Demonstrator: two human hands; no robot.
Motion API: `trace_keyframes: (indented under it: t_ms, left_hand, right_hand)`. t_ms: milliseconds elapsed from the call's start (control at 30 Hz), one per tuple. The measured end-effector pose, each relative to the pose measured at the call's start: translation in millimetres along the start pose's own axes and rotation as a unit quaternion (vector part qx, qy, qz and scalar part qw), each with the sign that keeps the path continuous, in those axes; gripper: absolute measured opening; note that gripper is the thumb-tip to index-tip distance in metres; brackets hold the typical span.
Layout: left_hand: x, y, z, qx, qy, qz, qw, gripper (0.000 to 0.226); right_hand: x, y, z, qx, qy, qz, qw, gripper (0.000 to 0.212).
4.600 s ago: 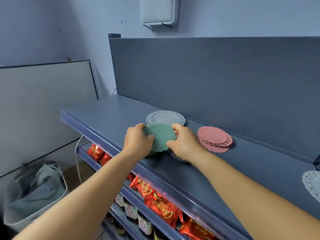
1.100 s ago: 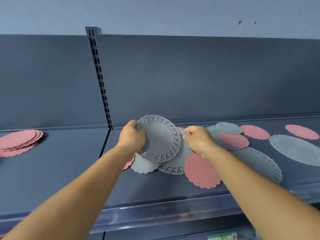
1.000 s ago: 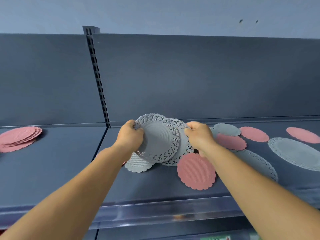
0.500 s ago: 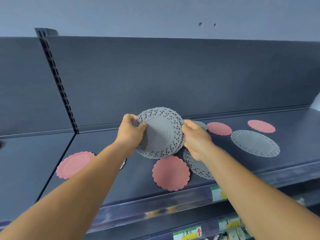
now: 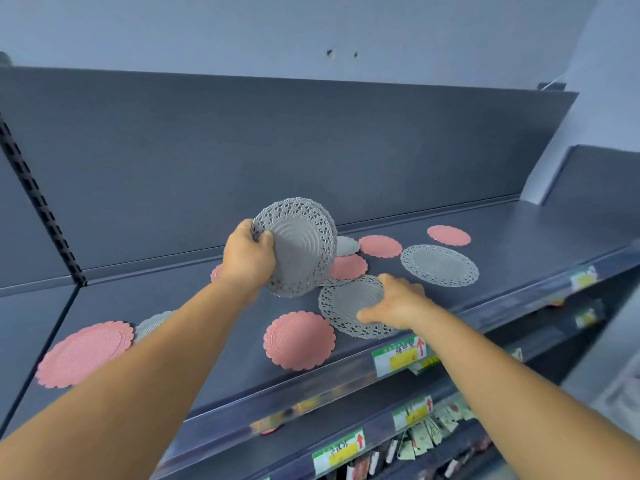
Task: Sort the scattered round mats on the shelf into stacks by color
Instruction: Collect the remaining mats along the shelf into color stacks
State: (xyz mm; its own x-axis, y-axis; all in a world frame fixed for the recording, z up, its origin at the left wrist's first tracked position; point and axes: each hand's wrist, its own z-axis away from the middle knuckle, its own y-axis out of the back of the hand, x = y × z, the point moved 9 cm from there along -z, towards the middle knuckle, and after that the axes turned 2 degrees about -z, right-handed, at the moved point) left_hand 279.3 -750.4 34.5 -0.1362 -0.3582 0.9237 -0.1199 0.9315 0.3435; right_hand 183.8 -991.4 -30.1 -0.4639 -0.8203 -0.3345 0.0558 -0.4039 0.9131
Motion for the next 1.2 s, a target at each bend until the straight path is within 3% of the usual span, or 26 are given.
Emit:
trace_keyframes:
  t_ms: [167,300,367,500,700,800,900,1100,1200]
  left_hand:
    - [-9,7,0,0.012,0.012,-0.009,1.0,0.016]
    - [-18,8,-1,0.001,0.026,0.002,1.0,0.015]
    - [-23,8,-2,-0.006,0.027,0.005,1.0,0.016]
    - [-23,10,0,-0.005,0.026,0.013,1.0,0.011]
    - [-22,12,-3,0.014,0.042,0.039,0.998,0.011]
    - [-17,-8,2,-0.037,0.061,0.093,0.993,0.011]
    - [-10,-37,10,-0.103,0.078,0.136,0.982,0.012]
    - [6,-90,22,-0.176,0.08,0.124,0.973,0.014]
    - [18,-124,29,-0.219,0.084,0.124,0.964,0.03]
  right_hand:
    - [8,12,-4,0.015,-0.048,0.024,0.998,0.087]
    - [10,20,-8,0.044,-0.062,-0.017,0.997,0.041]
    - [11,22,-10,0.084,-0.053,-0.097,0.99,0.03]
    - [11,30,1,0.139,0.002,-0.268,0.953,0.038]
    - [3,52,24,0.177,0.053,-0.414,0.891,0.043]
    - [1,56,18,0.157,0.063,-0.484,0.858,0.033]
    - [6,55,7,0.137,0.042,-0.531,0.835,0.05]
    - [31,57,-9,0.105,0.007,-0.528,0.843,0.063]
    - [53,66,-19,0.118,0.006,-0.489,0.864,0.057]
